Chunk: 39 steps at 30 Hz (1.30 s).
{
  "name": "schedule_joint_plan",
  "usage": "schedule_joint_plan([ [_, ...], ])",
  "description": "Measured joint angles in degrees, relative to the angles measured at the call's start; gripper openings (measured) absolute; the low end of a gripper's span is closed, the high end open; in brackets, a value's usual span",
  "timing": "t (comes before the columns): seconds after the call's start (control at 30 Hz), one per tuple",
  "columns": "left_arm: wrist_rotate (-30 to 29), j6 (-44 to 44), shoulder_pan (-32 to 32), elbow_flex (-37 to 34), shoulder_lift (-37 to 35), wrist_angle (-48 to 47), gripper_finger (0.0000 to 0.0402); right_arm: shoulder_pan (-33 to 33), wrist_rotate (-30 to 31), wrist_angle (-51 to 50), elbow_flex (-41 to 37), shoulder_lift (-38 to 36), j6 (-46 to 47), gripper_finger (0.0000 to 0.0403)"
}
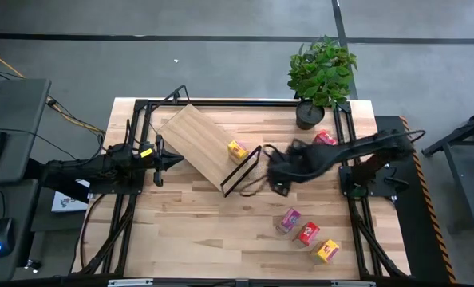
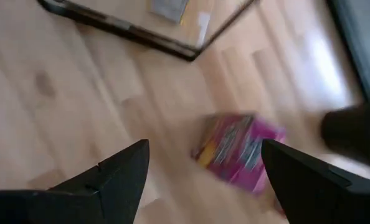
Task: Stack cereal on shelf
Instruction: Put the yellow cereal box on the shelf aligned with the other yellow cereal box
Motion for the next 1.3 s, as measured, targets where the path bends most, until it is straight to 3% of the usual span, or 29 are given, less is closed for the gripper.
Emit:
schedule_joint_plan([
  [0.23,0.00,0.00,0.00,0.00,0.01,0.02,0.0003,7.26,-5.80,22.76,-19.60,-20.01,4.16,0.0302],
  [0.53,0.00,0.00,-0.01,-0.01,0.00,0.01,0.0003,15.04,-8.23,44.47,-30.84,-34.27,5.02,0.0302],
  [0.8,0.00,0.00,-0.01,0.00,0.00,0.02,0.0003,23.66,-20.79,48.62,-35.08,-33.46,7.71,0.0302],
  [1.03,0.00,0.00,0.01,0.00,0.01,0.00,0.0003,36.32,-21.24,52.50,-34.01,-30.48,4.40,0.0302],
  [1.3,0.00,0.00,-0.01,0.00,0.00,0.02,0.0003,45.93,-18.04,45.44,-33.62,-30.48,5.88,0.0302],
])
